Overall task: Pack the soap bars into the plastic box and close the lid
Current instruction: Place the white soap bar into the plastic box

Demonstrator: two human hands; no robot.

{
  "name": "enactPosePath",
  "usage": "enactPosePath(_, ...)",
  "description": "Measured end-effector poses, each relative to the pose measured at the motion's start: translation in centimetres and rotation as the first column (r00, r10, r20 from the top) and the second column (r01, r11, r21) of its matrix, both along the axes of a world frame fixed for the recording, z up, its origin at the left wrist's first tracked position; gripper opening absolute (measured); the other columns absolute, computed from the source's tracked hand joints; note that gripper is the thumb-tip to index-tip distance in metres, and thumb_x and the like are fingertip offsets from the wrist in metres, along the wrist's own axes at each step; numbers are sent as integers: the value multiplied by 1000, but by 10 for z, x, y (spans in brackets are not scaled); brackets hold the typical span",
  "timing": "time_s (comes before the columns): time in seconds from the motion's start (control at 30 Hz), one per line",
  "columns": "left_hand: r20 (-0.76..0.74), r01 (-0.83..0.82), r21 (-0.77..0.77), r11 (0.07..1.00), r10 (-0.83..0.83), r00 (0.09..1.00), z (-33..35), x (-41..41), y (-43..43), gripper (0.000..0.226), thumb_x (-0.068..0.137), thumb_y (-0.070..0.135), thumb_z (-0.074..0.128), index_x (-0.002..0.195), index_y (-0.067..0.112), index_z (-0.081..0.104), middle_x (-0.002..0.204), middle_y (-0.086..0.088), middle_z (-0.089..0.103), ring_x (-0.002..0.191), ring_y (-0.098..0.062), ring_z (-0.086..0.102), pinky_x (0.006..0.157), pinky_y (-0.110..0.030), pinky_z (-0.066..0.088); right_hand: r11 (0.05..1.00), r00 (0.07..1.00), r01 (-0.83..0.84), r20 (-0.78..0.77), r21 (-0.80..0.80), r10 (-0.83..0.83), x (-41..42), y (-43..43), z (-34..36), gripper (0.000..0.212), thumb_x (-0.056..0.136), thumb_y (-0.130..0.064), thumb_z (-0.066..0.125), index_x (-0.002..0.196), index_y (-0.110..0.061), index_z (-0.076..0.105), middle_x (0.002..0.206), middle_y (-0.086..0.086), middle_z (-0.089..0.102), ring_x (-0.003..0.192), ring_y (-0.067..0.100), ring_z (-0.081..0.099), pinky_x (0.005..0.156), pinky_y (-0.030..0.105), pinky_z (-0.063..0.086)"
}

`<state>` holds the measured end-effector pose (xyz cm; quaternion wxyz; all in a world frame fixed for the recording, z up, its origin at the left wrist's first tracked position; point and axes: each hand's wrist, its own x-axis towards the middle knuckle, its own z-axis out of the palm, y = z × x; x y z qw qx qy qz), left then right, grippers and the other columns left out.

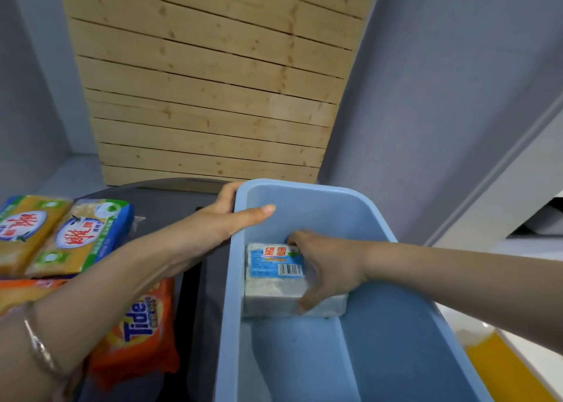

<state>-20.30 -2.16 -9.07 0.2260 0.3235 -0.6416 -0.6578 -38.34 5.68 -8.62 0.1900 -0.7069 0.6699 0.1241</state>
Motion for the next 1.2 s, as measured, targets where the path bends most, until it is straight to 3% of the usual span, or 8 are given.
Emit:
enactPosePath(0.17,21,-17,-1,1000,17,1000,1,0,1,64,53,54,72,111,45,47,93,12,72,80,-4,71,72,-24,52,1000,999,-13,-33,-25,12,0,2,1,87,62,-48,83,130,-14,39,130,2,50,116,20,52,100,34,43)
enactPosePath(0.33,27,-6,0,1000,6,1000,4,0,1,55,57,51,65,109,47,46,75,19,72,70,1,70,59,-14,53,997,999,14,47,-80,-10,-4,6,16,86,66,-52,78,137,-19,41,134,-3,47,122,15,49,106,32,40)
enactPosePath(0.47,23,5,12,1000,-5,1000,5,0,4,52,58,51,64,107,48,45,72,23,72,69,2,69,58,-13,53,984,987,-148,48,-96,154,-7,14,21,83,73,-44,75,144,-30,34,144,-8,36,130,12,43,106,28,38)
enactPosePath(0.6,25,-3,15,1000,2,1000,5,1,4,59,56,54,65,111,47,45,78,21,73,76,-1,71,65,-17,52,940,927,-335,-198,-64,317,-3,11,5,86,80,-40,70,150,-38,21,158,-13,20,138,16,36,102,32,39)
enactPosePath(0.8,63,3,5,1000,-3,998,2,2,2,63,58,56,76,113,48,45,89,16,74,86,-6,71,84,-28,51,954,946,-289,-172,-72,274,-9,7,2,84,79,-43,70,148,-43,22,158,-14,22,142,13,30,103,31,37)
enactPosePath(0.9,57,-14,-5,1000,14,998,1,2,2,60,62,56,70,116,47,45,98,12,73,91,-9,70,88,-30,51,956,945,-286,-180,-57,272,-7,8,4,83,80,-42,70,148,-42,22,159,-14,21,142,14,30,105,33,36)
enactPosePath(1.1,48,-92,-133,987,99,994,8,6,11,46,83,45,60,125,31,49,113,12,67,91,5,65,82,-16,49,987,987,-146,62,-63,149,1,23,31,76,82,-32,72,147,-33,33,151,-9,39,137,11,37,113,27,29)
enactPosePath(1.2,89,-194,-221,956,218,972,18,27,24,53,89,39,52,137,18,42,126,4,60,113,-7,57,101,-28,43,980,979,-101,158,-171,129,9,42,56,71,84,-34,69,146,-32,35,151,-13,37,138,4,32,112,16,23)
